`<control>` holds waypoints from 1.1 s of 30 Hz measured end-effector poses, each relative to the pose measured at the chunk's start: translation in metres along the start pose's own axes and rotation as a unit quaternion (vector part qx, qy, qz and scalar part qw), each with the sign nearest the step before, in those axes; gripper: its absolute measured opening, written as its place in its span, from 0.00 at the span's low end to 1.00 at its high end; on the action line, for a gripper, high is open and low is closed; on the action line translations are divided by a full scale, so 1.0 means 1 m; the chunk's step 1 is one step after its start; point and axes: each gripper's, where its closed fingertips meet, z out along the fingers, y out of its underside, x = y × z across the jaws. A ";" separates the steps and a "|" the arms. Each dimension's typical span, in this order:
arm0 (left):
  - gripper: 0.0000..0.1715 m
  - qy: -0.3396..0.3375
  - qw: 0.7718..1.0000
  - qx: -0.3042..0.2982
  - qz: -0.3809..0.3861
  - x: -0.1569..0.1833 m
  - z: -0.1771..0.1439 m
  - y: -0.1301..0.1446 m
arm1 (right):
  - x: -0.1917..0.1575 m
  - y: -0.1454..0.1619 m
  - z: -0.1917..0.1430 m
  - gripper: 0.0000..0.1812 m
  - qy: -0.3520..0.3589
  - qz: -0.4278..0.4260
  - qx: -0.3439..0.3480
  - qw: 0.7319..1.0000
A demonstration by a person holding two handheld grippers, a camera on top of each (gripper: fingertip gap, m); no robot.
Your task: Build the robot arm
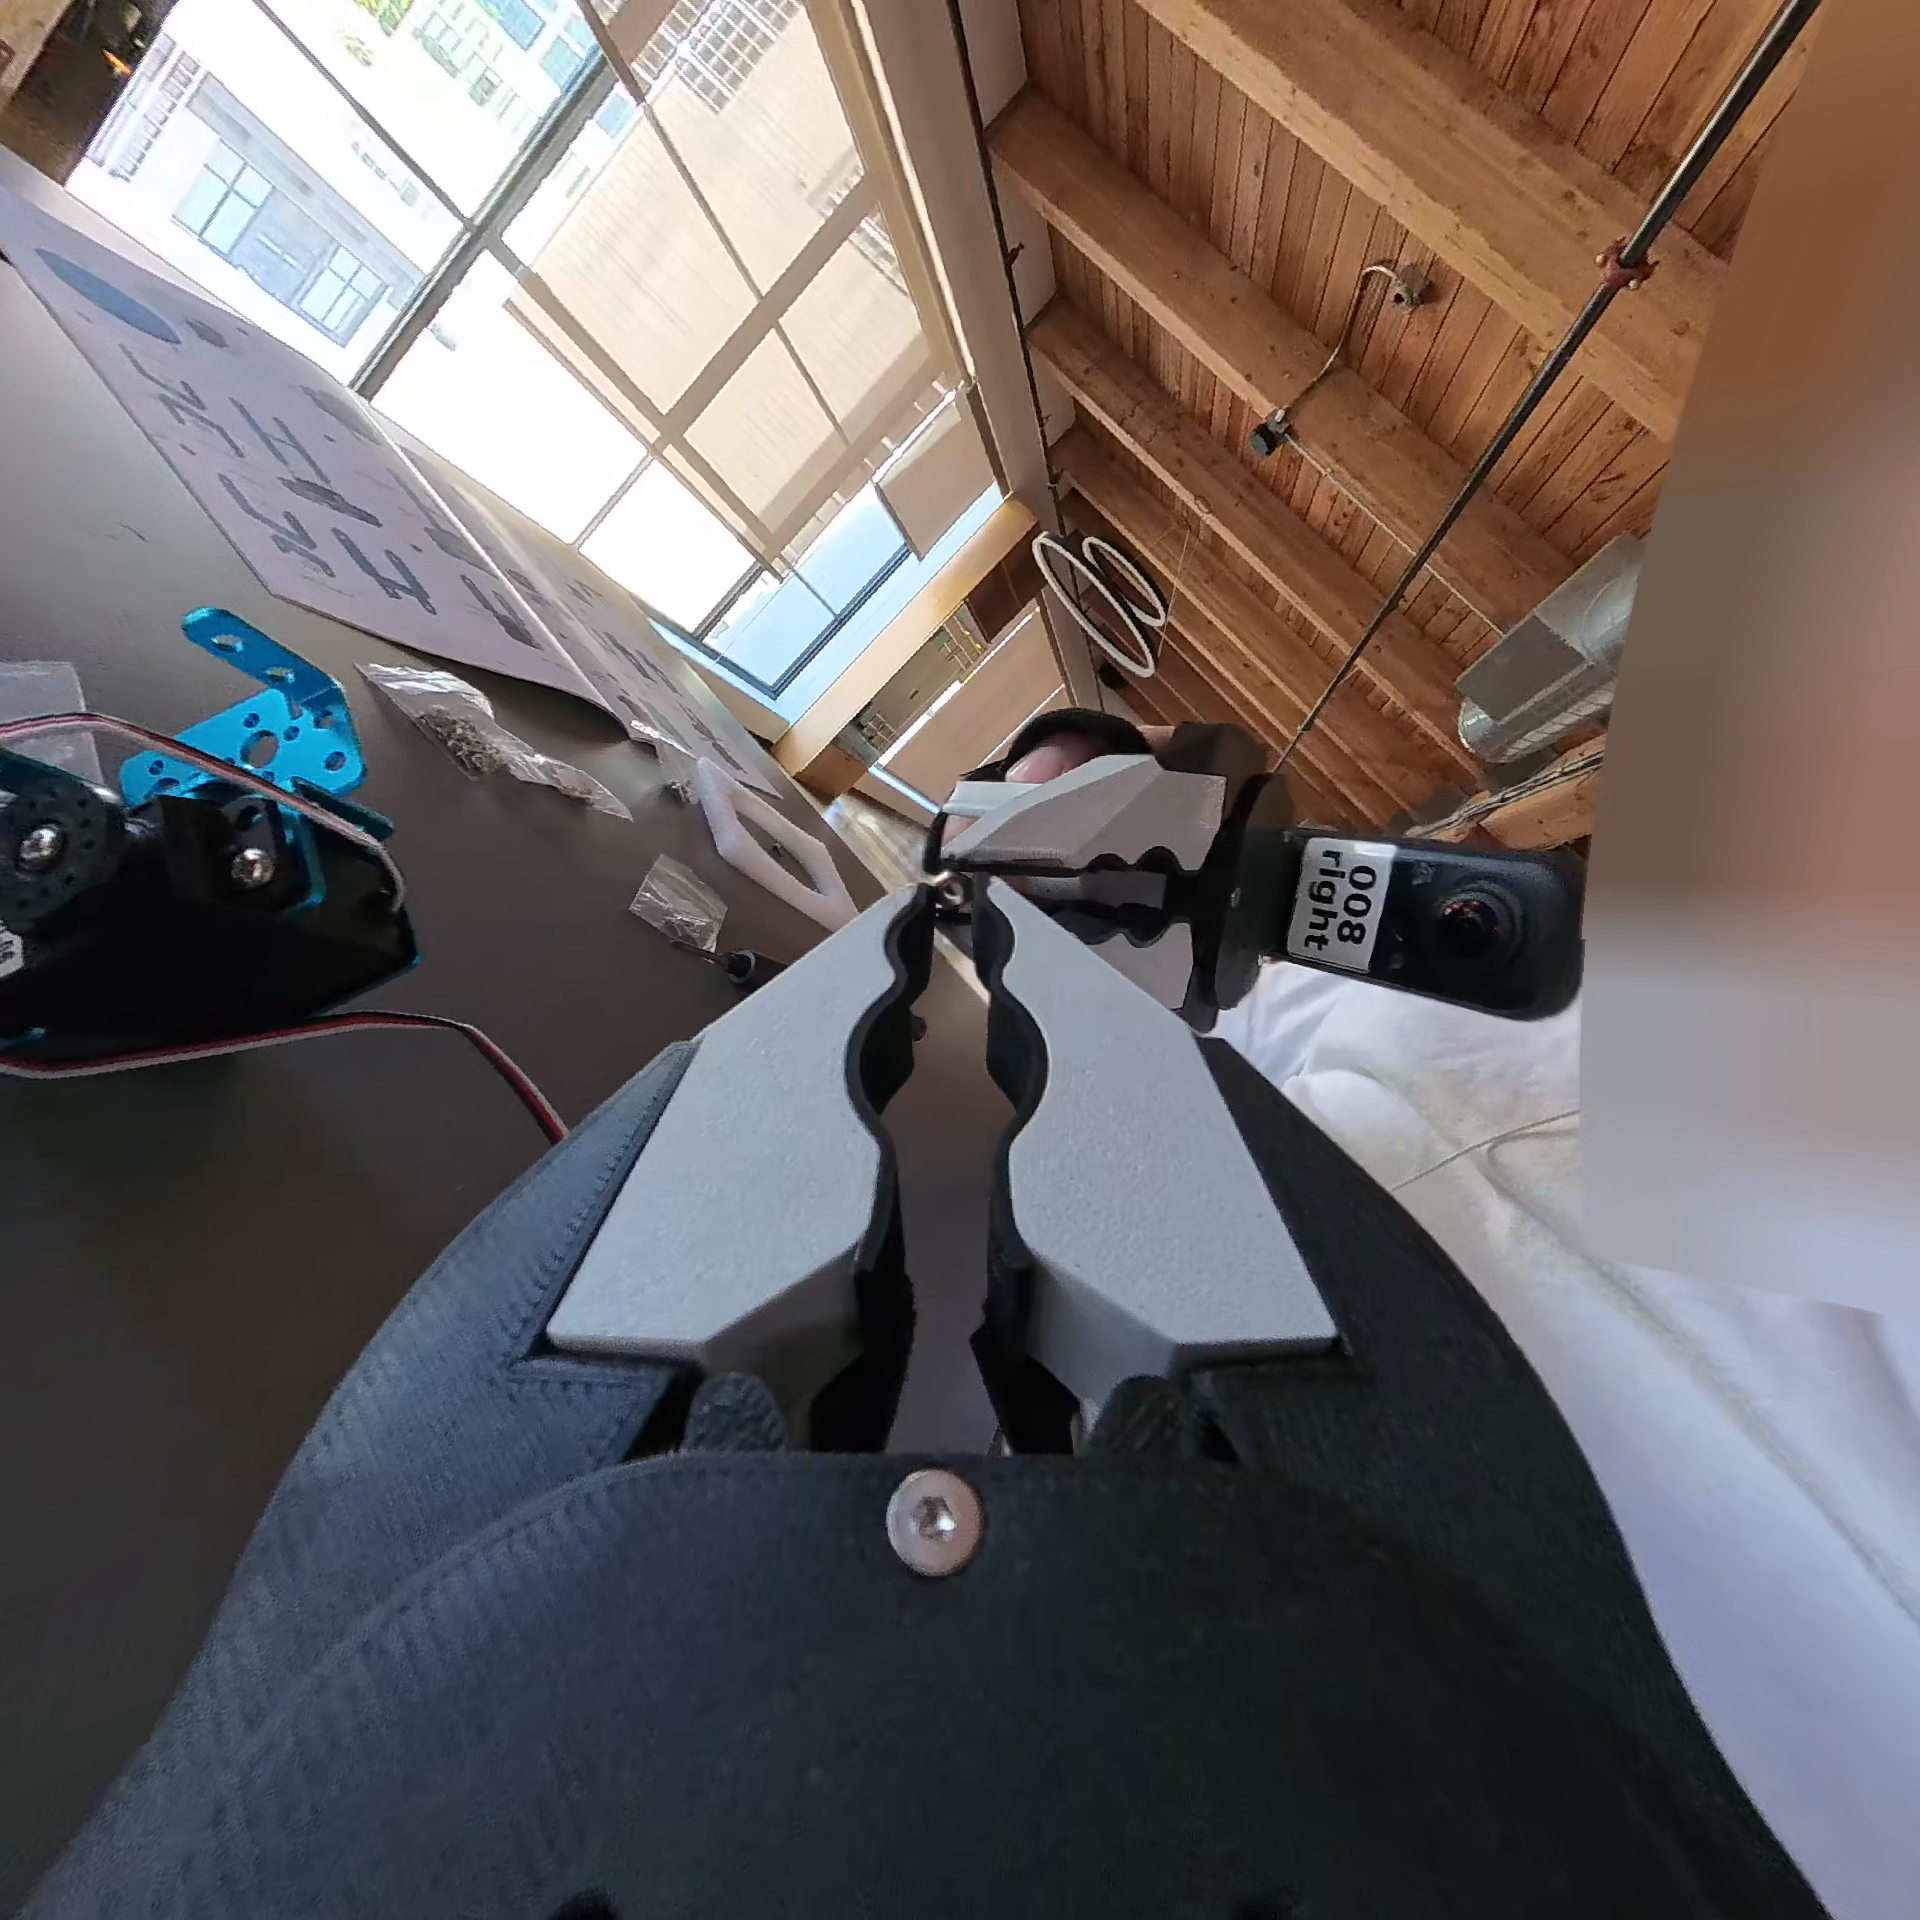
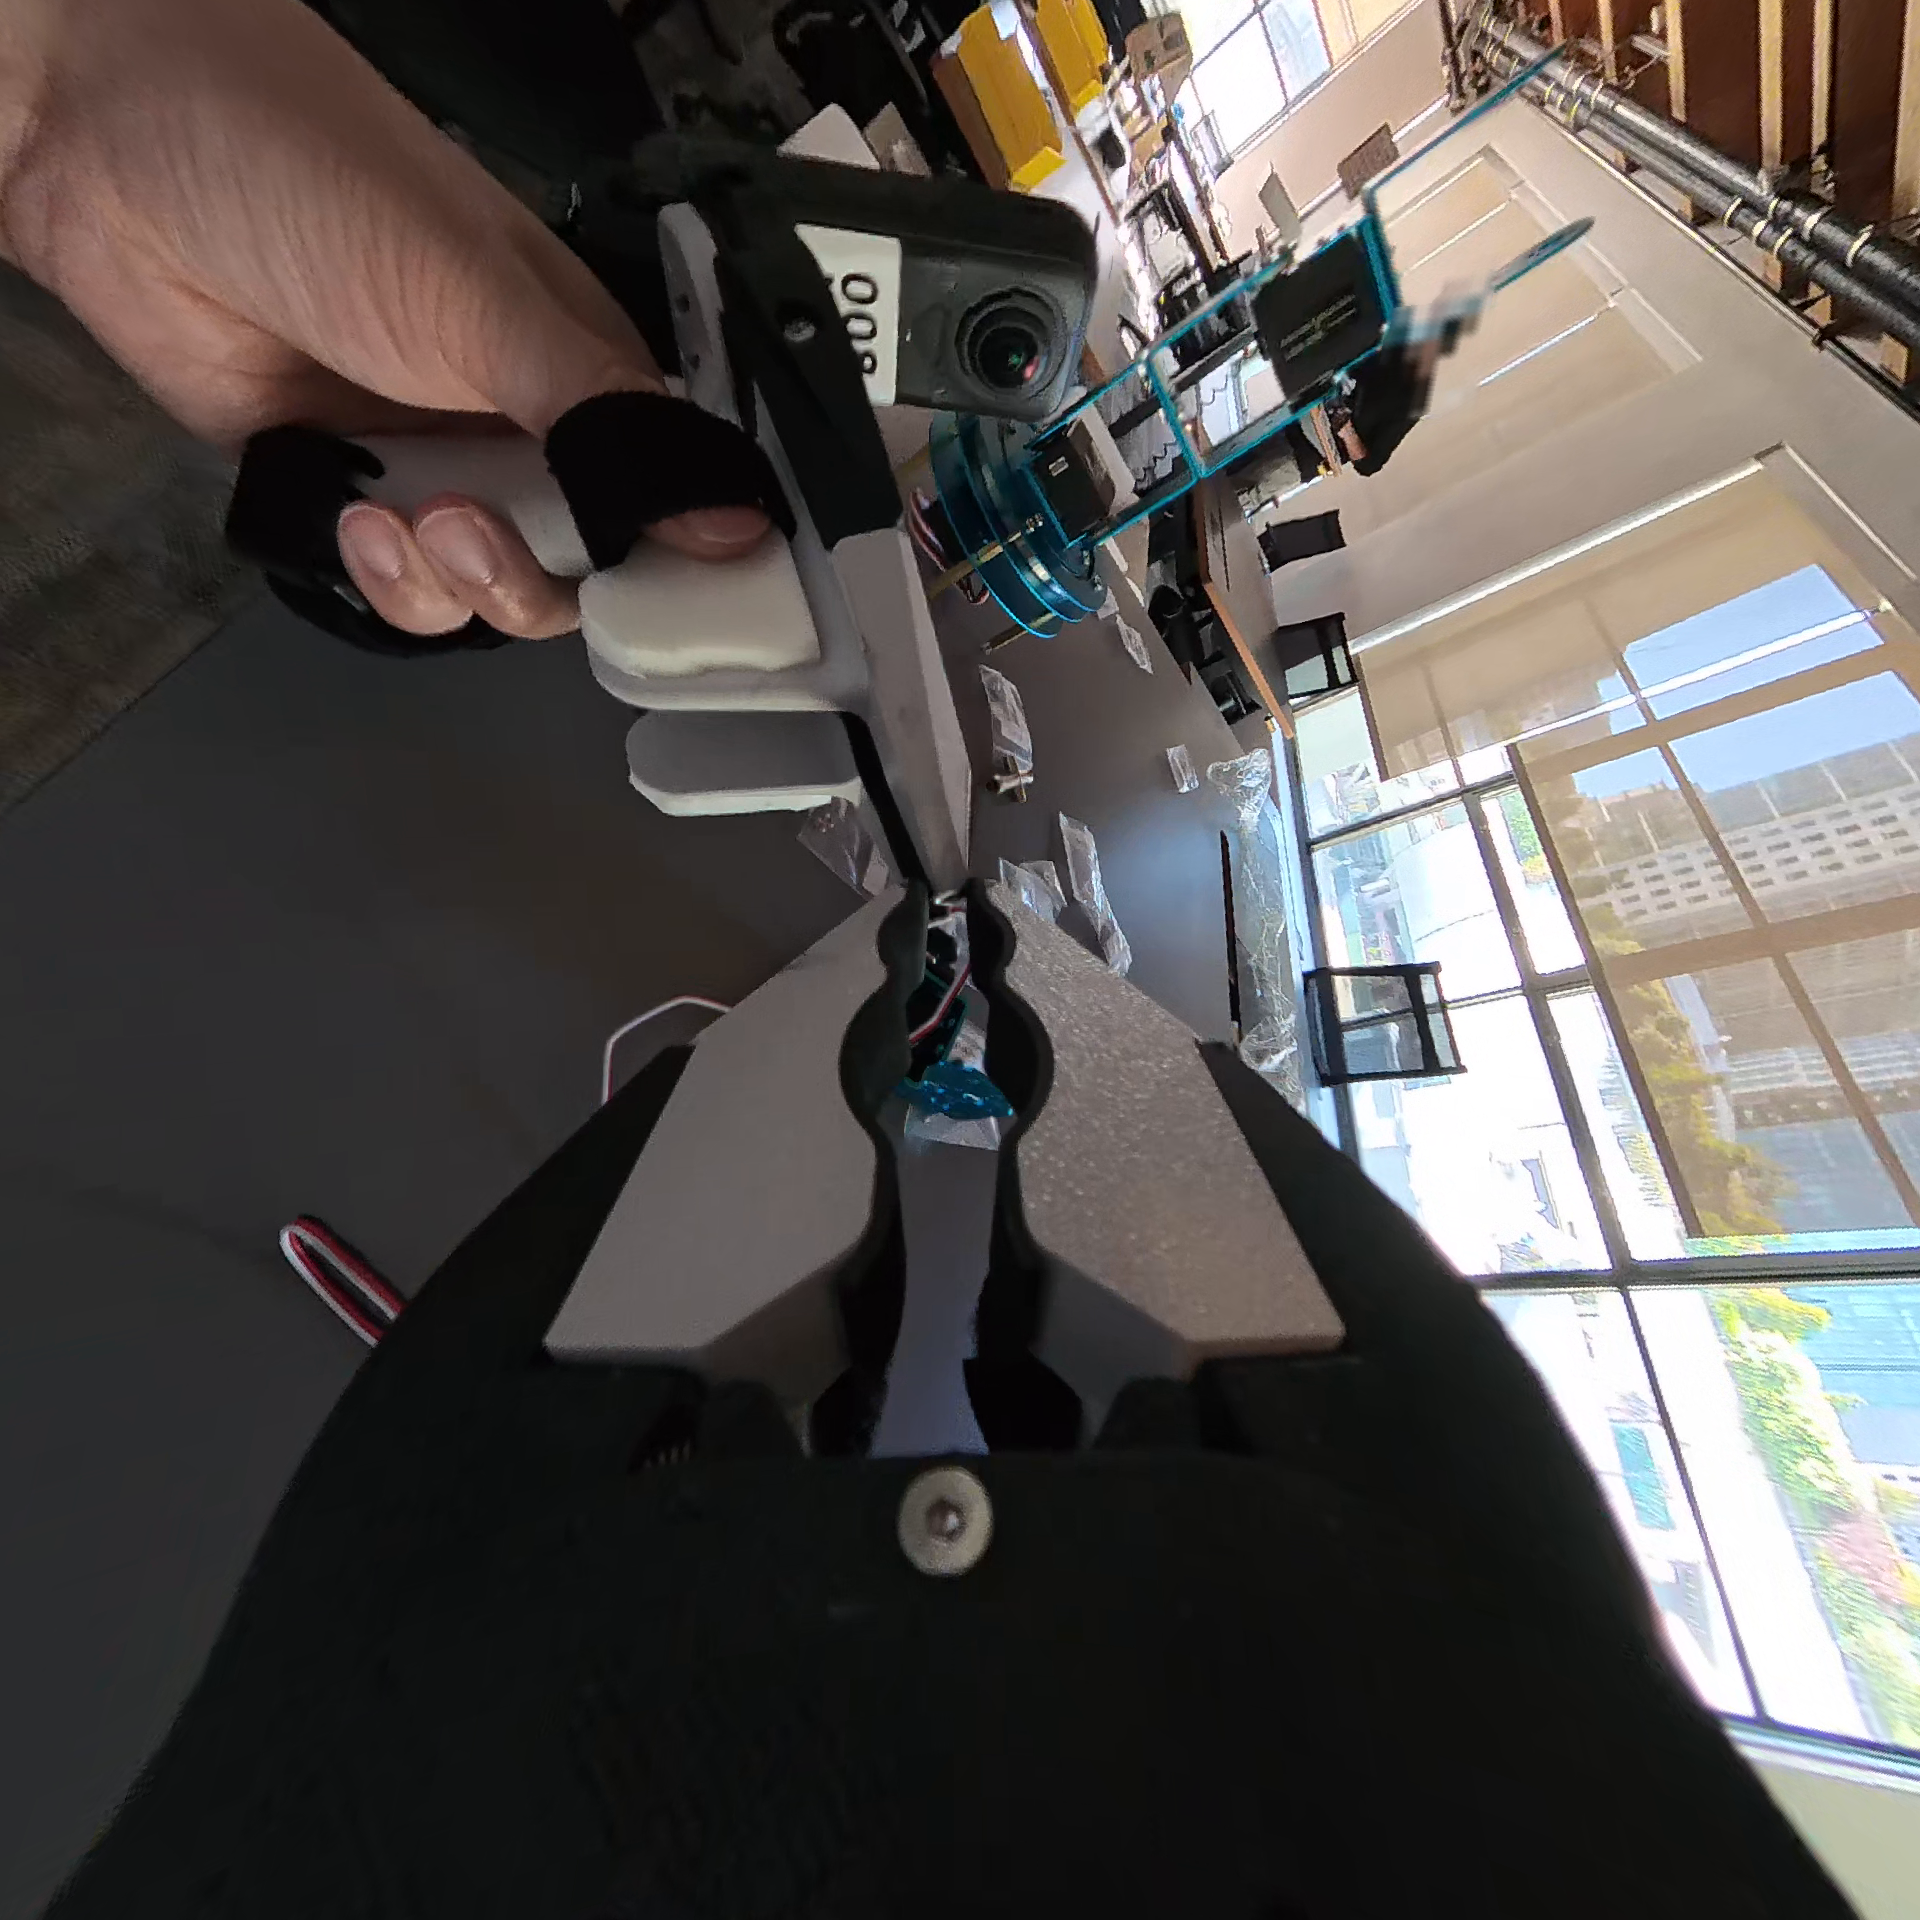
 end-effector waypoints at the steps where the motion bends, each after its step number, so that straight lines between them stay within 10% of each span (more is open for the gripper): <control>1: 0.04 0.009 1.000 0.004 -0.002 0.003 0.000 -0.001 | 0.002 -0.002 -0.001 0.04 0.001 0.010 0.010 1.000; 9: 0.07 0.040 0.998 0.034 -0.023 0.006 -0.010 -0.010 | 0.011 -0.002 -0.005 0.04 -0.018 0.130 0.063 0.989; 13: 0.06 -0.060 0.997 -0.002 0.054 -0.022 -0.026 -0.010 | 0.009 0.005 -0.001 0.04 -0.043 0.188 0.068 0.979; 19: 0.14 -0.247 0.922 -0.104 0.281 -0.076 -0.055 -0.021 | 0.001 0.038 0.029 0.03 -0.034 0.240 -0.004 0.970; 26: 0.09 -0.307 0.839 -0.204 0.401 -0.108 -0.036 -0.010 | -0.011 0.064 0.058 0.03 -0.016 0.250 -0.079 0.965; 33: 0.07 -0.324 0.807 -0.209 0.447 -0.112 -0.027 -0.009 | -0.012 0.076 0.064 0.04 -0.009 0.244 -0.107 0.964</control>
